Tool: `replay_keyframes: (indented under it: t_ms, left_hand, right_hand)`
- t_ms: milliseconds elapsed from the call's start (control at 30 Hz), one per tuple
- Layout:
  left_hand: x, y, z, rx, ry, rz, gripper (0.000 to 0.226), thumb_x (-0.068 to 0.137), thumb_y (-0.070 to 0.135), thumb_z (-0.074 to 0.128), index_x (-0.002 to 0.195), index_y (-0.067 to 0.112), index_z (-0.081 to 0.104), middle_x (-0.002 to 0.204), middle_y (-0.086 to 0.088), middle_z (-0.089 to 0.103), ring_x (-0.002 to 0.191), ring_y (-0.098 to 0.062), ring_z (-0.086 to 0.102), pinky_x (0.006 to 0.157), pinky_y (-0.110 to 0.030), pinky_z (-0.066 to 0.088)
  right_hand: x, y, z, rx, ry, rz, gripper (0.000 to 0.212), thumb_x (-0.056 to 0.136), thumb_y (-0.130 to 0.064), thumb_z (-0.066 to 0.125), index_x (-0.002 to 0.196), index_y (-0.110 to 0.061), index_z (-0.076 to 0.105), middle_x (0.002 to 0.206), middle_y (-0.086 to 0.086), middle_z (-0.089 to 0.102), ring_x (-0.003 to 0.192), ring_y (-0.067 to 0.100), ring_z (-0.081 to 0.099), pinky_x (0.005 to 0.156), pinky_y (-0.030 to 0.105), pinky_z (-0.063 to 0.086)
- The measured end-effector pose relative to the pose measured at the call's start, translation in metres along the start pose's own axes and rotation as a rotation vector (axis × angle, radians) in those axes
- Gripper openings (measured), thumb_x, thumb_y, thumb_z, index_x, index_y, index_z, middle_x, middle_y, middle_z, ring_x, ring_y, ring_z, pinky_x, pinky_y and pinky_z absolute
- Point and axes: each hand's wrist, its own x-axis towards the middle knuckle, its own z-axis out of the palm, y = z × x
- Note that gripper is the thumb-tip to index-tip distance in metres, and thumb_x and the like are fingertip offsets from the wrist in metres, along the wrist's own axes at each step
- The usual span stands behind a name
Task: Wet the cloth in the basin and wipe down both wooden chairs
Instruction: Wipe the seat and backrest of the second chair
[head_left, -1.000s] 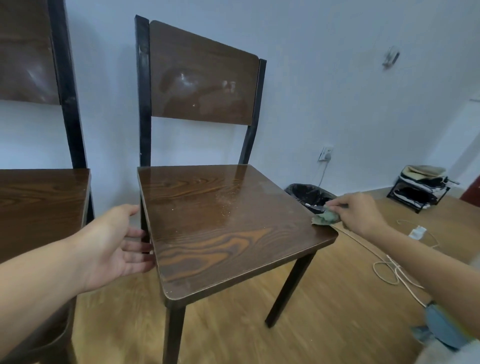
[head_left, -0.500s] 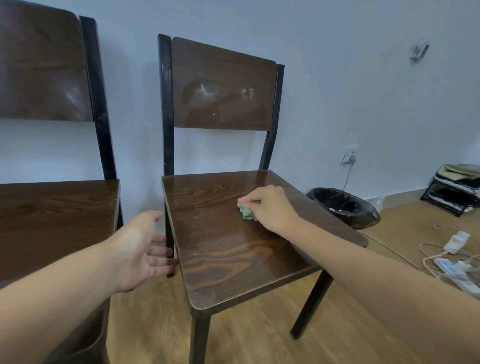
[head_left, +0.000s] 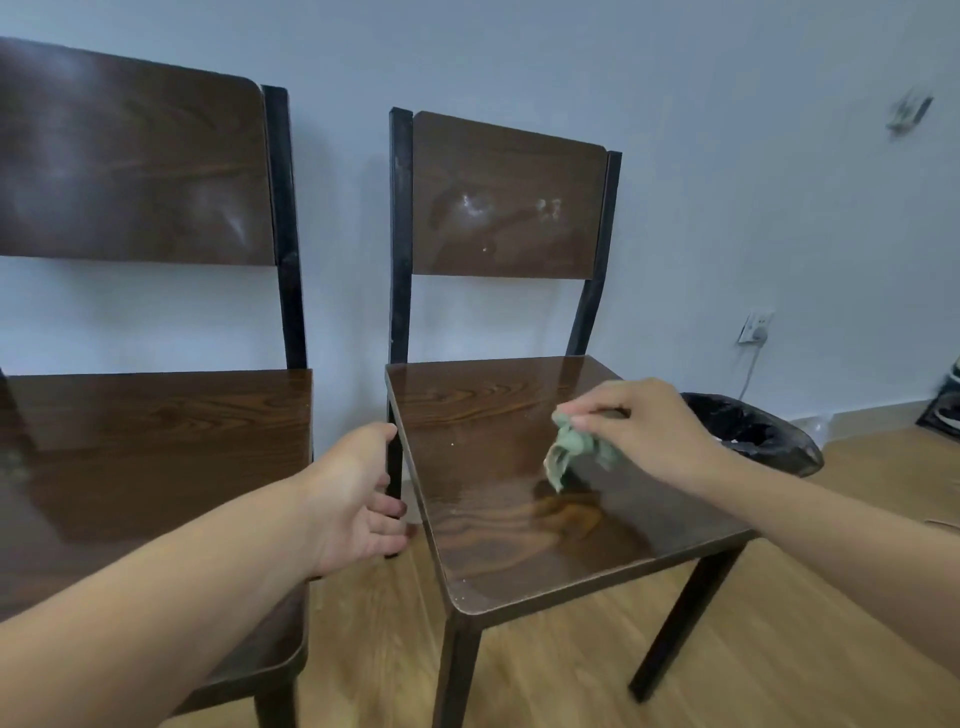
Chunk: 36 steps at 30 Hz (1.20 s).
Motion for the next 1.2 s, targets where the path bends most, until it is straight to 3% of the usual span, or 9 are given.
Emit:
replay_keyframes:
  t_ms: [100,200,433,533,667,800,933,1033,1200]
  left_hand:
    - [-0.001,-0.002,0.000,-0.016,-0.008,0.004,0.075,0.100,0.048,0.047,0.156,0.002,0.027,0.155,-0.032,0.037,0.139,-0.049,0.041,0.111,-0.054,0.039]
    - [0.001,-0.002,-0.002,-0.035,-0.007,0.007,0.074,0.100,0.047,0.046,0.156,0.002,0.029,0.155,-0.032,0.037,0.140,-0.048,0.041,0.112,-0.054,0.039]
    - [0.002,0.002,-0.006,-0.050,0.019,0.017,0.068,0.100,0.045,0.047,0.150,0.001,0.035,0.148,-0.032,0.045,0.133,-0.048,0.049,0.107,-0.053,0.044]
    - [0.002,0.000,-0.014,-0.028,0.035,0.019,0.065,0.100,0.044,0.045,0.148,0.001,0.038,0.143,-0.032,0.048,0.130,-0.049,0.051,0.107,-0.054,0.045]
    - [0.000,-0.003,-0.018,-0.058,0.028,0.018,0.066,0.100,0.045,0.045,0.149,0.001,0.036,0.146,-0.033,0.047,0.129,-0.049,0.052,0.107,-0.054,0.045]
    - [0.001,-0.007,-0.012,-0.037,0.009,0.016,0.069,0.099,0.047,0.047,0.151,0.004,0.035,0.147,-0.032,0.046,0.130,-0.049,0.052,0.109,-0.054,0.044]
    - [-0.002,-0.011,0.001,-0.015,-0.013,0.051,0.068,0.097,0.044,0.051,0.152,0.008,0.036,0.146,-0.031,0.047,0.129,-0.048,0.052,0.101,-0.052,0.048]
    - [-0.002,-0.010,0.004,-0.002,-0.009,0.044,0.066,0.098,0.044,0.049,0.149,0.003,0.039,0.143,-0.031,0.049,0.124,-0.048,0.055,0.086,-0.049,0.049]
    - [0.004,-0.009,-0.005,-0.026,-0.012,0.013,0.067,0.100,0.044,0.047,0.150,0.000,0.037,0.149,-0.033,0.044,0.131,-0.050,0.050,0.107,-0.055,0.044]
  right_hand:
    - [0.074,0.057,0.004,-0.163,0.179,0.234,0.015,0.097,-0.007,0.071,0.105,-0.008,0.083,0.116,0.008,0.079,0.111,0.023,0.070,0.101,0.029,0.051]
    - [0.099,0.060,0.037,-0.191,0.249,0.272,0.017,0.099,-0.007,0.068,0.107,-0.009,0.083,0.120,0.011,0.078,0.114,0.028,0.069,0.103,0.034,0.053]
    - [0.038,-0.053,0.101,-0.101,-0.120,-0.174,0.021,0.100,-0.015,0.069,0.116,-0.022,0.081,0.119,-0.002,0.078,0.113,0.012,0.068,0.110,0.032,0.051]
    - [-0.022,-0.071,0.086,-0.078,-0.250,-0.344,0.023,0.097,-0.015,0.072,0.113,-0.027,0.083,0.111,-0.012,0.078,0.106,0.001,0.067,0.101,0.021,0.053]
    - [-0.064,-0.076,0.035,-0.027,-0.523,-0.368,0.021,0.093,-0.011,0.077,0.107,-0.025,0.085,0.106,-0.014,0.080,0.107,0.002,0.071,0.094,0.018,0.056]
    - [-0.057,-0.061,0.001,-0.085,-0.417,-0.329,0.024,0.091,-0.011,0.078,0.104,-0.029,0.085,0.104,-0.018,0.080,0.104,-0.001,0.073,0.091,0.018,0.057]
    - [-0.034,-0.058,0.034,-0.110,-0.224,-0.294,0.022,0.093,-0.016,0.076,0.107,-0.031,0.084,0.105,-0.017,0.078,0.103,-0.005,0.069,0.094,0.016,0.055]
    - [-0.056,-0.068,0.065,-0.082,-0.263,-0.433,0.021,0.094,-0.010,0.074,0.108,-0.023,0.085,0.107,-0.011,0.080,0.104,0.001,0.067,0.094,0.013,0.051]
    - [-0.116,-0.079,0.051,0.053,-0.432,-0.665,0.017,0.098,-0.003,0.072,0.110,-0.008,0.083,0.109,0.002,0.079,0.094,0.005,0.062,0.087,0.019,0.052]
